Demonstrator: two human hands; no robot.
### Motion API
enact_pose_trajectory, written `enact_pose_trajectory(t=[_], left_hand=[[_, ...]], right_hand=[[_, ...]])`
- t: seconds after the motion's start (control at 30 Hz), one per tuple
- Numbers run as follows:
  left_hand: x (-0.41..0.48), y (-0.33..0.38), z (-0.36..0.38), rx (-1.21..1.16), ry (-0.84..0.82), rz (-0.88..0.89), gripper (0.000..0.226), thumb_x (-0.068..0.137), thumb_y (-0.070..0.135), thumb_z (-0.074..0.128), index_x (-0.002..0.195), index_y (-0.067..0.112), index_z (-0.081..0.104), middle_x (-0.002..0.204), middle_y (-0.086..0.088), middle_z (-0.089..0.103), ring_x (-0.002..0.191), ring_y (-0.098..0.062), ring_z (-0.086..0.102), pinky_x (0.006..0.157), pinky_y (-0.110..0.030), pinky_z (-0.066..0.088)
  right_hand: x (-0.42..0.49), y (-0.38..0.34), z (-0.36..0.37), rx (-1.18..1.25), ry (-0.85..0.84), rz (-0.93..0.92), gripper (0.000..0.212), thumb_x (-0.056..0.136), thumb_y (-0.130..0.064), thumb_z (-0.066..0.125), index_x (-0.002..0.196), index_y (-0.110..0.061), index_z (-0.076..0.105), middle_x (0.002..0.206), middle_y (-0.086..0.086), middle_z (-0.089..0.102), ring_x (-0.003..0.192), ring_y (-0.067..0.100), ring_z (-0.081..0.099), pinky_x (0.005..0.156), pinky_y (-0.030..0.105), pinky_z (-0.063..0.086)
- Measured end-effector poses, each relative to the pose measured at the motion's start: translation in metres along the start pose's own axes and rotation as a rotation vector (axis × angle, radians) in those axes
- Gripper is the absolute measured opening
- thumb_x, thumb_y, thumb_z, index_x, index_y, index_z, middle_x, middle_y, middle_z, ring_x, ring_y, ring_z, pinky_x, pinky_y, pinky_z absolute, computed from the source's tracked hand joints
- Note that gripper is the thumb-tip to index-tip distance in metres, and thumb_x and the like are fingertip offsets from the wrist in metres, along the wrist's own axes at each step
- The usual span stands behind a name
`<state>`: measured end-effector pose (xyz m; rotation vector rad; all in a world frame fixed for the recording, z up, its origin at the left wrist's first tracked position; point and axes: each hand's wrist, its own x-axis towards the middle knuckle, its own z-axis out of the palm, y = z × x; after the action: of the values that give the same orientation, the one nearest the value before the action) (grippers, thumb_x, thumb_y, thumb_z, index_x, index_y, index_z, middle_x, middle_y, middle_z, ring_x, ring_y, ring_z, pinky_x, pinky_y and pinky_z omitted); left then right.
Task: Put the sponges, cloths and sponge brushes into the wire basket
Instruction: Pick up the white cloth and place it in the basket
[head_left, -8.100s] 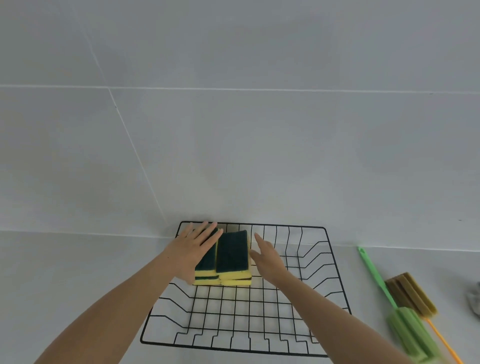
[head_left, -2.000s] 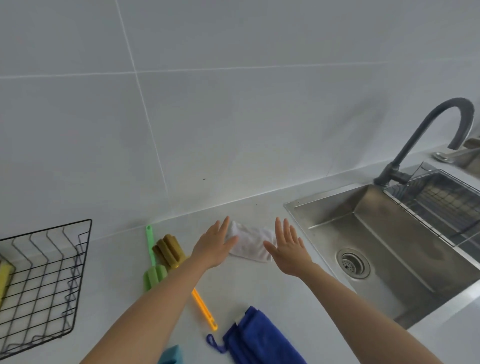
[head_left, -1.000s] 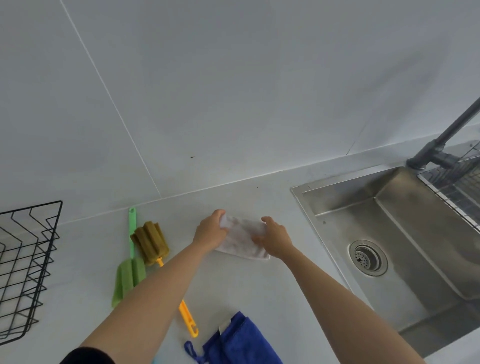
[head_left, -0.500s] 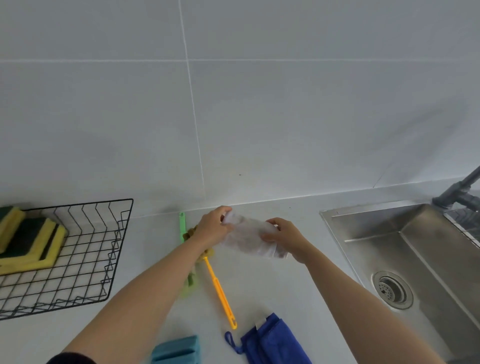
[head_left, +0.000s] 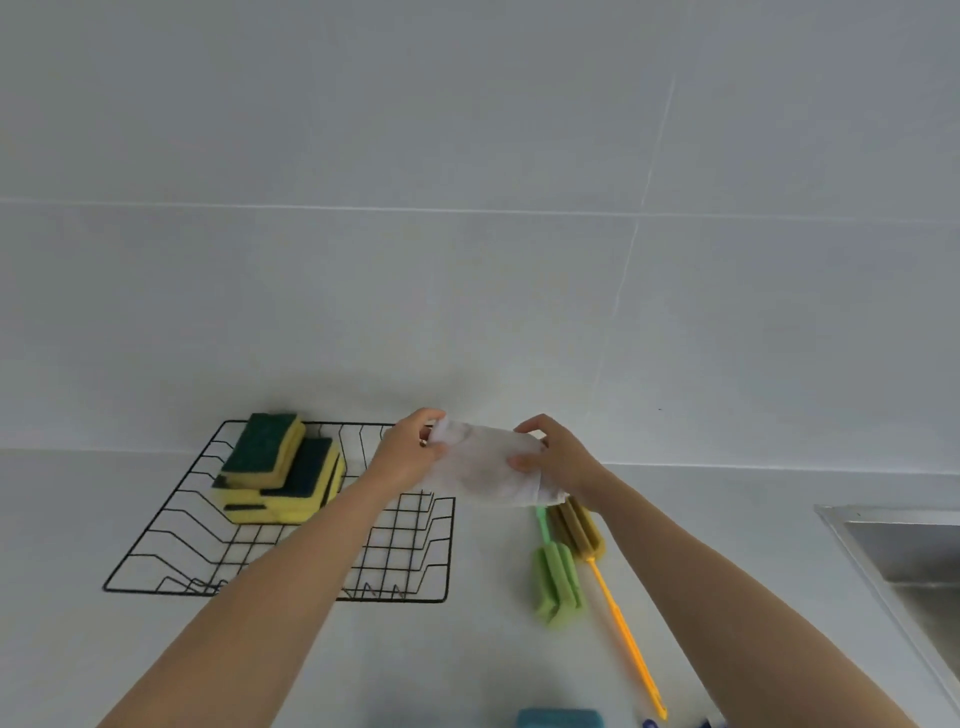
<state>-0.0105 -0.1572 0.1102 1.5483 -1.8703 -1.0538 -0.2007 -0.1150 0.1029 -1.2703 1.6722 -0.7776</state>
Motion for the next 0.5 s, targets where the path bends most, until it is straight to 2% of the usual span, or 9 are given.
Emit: enact_pose_trajectory(t=[0.07,0.13,0.2,0.27,0.33,0.4,0.5], left_hand=[[0.005,-0.02,-0.02,0.03,0.014,-0.009,0.04,0.087,0.007,0.055,0.125,0.017,0.049,0.104,-0.004,0.052,0.09,-0.019,0.052,0.061,-0.019,0.042],[0.011,-0.039,-0.034,0.062,0.029,-0.035,0.04,0.088,0.008,0.053,0.126,0.018,0.047,0.105,-0.005,0.052,0.092,-0.02,0.052,0.068,-0.025,0.043],[0.019,-0.058,-0.043,0.073,0.039,-0.067,0.04,0.089,0.008,0.051,0.127,0.018,0.046,0.104,-0.007,0.052,0.091,-0.021,0.052,0.074,-0.029,0.044],[0.029,-0.076,-0.048,0.076,0.044,-0.103,0.04,0.089,0.006,0.049,0.127,0.016,0.046,0.102,-0.007,0.053,0.09,-0.021,0.052,0.075,-0.028,0.044],[0.04,-0.093,-0.048,0.106,0.043,-0.13,0.038,0.089,0.003,0.047,0.126,0.014,0.048,0.108,-0.012,0.058,0.09,-0.02,0.051,0.078,-0.028,0.043],[0.051,-0.107,-0.046,0.16,0.041,-0.152,0.033,0.089,0.001,0.043,0.119,0.013,0.052,0.11,-0.014,0.062,0.088,-0.02,0.052,0.078,-0.032,0.045],[0.065,-0.124,-0.042,0.247,0.041,-0.169,0.024,0.09,-0.001,0.037,0.103,0.011,0.052,0.097,-0.012,0.06,0.082,-0.022,0.051,0.078,-0.039,0.049]], right_hand=[[0.015,-0.015,0.024,-0.036,0.001,-0.014,0.033,0.081,-0.009,0.065,0.112,-0.012,0.055,0.086,0.003,0.052,0.088,0.022,0.049,0.064,0.023,0.04],[0.03,-0.024,0.047,-0.066,-0.004,-0.01,0.027,0.081,-0.011,0.064,0.106,-0.015,0.058,0.097,0.009,0.056,0.09,0.022,0.05,0.071,0.027,0.041],[0.045,-0.03,0.068,-0.108,-0.019,0.007,0.03,0.082,-0.012,0.063,0.111,-0.013,0.058,0.101,0.01,0.056,0.091,0.021,0.05,0.079,0.028,0.04],[0.061,-0.033,0.086,-0.153,-0.039,0.025,0.034,0.082,-0.011,0.063,0.116,-0.011,0.056,0.103,0.008,0.054,0.093,0.02,0.048,0.08,0.025,0.037],[0.076,-0.033,0.103,-0.198,-0.055,0.047,0.035,0.083,-0.01,0.06,0.119,-0.011,0.056,0.115,0.011,0.056,0.101,0.022,0.05,0.08,0.022,0.034],[0.089,-0.03,0.117,-0.238,-0.07,0.066,0.037,0.085,-0.009,0.056,0.121,-0.011,0.055,0.128,0.011,0.055,0.115,0.025,0.05,0.086,0.023,0.036],[0.105,-0.026,0.134,-0.317,-0.099,0.082,0.04,0.087,-0.007,0.048,0.127,-0.013,0.052,0.134,0.009,0.053,0.124,0.025,0.047,0.097,0.025,0.037]])
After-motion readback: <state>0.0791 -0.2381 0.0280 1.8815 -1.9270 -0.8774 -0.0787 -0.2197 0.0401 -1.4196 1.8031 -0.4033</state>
